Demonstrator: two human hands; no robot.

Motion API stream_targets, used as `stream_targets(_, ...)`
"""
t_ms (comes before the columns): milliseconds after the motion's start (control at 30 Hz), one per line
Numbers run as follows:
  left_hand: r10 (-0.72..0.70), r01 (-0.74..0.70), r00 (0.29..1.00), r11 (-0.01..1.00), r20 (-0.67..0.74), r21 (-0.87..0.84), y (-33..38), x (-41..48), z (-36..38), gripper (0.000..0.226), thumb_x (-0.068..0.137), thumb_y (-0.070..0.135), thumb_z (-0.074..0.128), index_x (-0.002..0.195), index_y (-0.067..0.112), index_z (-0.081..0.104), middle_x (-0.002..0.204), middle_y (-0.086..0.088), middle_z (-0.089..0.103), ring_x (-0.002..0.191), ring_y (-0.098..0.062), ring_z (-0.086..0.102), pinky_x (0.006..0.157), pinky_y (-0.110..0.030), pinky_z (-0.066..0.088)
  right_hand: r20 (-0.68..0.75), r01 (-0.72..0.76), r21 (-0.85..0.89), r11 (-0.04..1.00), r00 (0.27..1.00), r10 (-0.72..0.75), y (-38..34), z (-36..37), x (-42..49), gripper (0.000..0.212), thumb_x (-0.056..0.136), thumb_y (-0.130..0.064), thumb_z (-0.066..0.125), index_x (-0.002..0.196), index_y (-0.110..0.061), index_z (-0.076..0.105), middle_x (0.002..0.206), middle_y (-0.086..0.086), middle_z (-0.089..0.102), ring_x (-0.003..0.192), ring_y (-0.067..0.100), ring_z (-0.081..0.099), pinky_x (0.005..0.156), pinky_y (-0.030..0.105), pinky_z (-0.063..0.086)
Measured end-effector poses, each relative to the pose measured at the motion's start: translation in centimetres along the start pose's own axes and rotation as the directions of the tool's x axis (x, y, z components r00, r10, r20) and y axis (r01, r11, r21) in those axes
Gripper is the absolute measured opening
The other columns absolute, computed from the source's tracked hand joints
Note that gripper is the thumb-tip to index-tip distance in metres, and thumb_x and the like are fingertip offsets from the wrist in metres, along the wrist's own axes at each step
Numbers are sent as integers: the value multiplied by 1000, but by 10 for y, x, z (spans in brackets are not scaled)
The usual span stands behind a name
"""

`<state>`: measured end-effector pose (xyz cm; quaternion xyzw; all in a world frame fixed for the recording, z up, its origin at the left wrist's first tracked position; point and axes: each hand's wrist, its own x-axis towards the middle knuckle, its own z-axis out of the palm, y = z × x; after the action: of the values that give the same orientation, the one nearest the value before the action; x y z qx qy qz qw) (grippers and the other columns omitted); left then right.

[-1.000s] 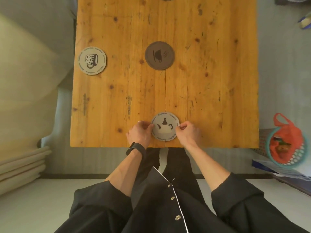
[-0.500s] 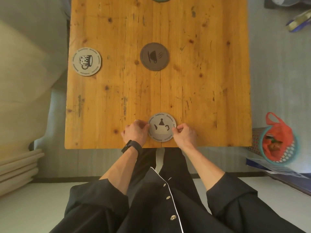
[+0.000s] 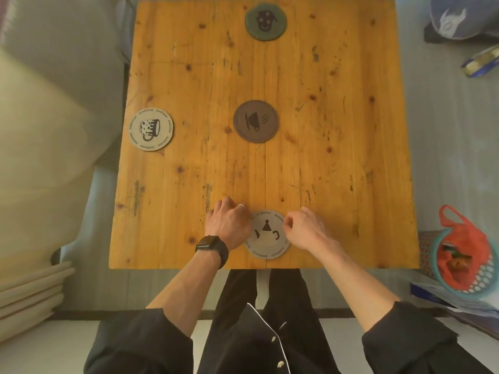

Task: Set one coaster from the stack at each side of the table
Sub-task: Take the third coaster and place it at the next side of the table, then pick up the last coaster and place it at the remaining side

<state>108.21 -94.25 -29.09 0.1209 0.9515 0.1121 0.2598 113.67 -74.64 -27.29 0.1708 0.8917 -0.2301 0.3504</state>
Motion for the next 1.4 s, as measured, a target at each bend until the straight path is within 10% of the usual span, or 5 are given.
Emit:
stream_targets(467,-2,2,979,1000,-204,0,-23,122,-10,74,92,73,13,152,40,-12,163,7,-17,149,-16,-21,119,-52,-10,-434,-153,336,929,850,297,-100,-84,163,82,81,-61,66,136,-6,41,136,16,46,122,35,47,82,43,48)
stream_targets(800,-27,26,1000,997,12,68,-20,123,-27,77,88,76,8,150,40,-21,156,7,-34,144,-17,-30,116,-52,-14,-336,-36,592,805,897,287,-107,-93,147,35,94,-22,65,126,-12,54,127,8,64,112,31,62,80,32,48)
stream_targets(933,-97,108,971,993,218,-39,-1,118,-61,71,98,46,37,155,32,-2,163,2,-19,151,-24,-11,120,-51,8,-236,-2,695,719,944,231,-81,-109,89,36,98,-21,58,132,-16,52,129,5,64,104,29,67,92,47,55)
stream_targets(1067,-137,279,927,874,349,-398,38,93,-105,41,99,30,42,131,8,56,120,-13,63,105,-29,58,95,-40,48,-144,-37,743,668,966,213,-34,-113,10,45,98,-27,58,142,-18,48,135,1,59,123,22,56,101,40,48)
stream_targets(1400,135,324,837,659,531,-679,183,-18,-87,34,90,24,69,120,6,65,96,-15,67,86,-26,60,86,-47,52,-44,-73,955,287,923,382,101,-77,-148,15,96,-25,63,107,-35,61,86,-22,74,74,-5,68,55,15,50)
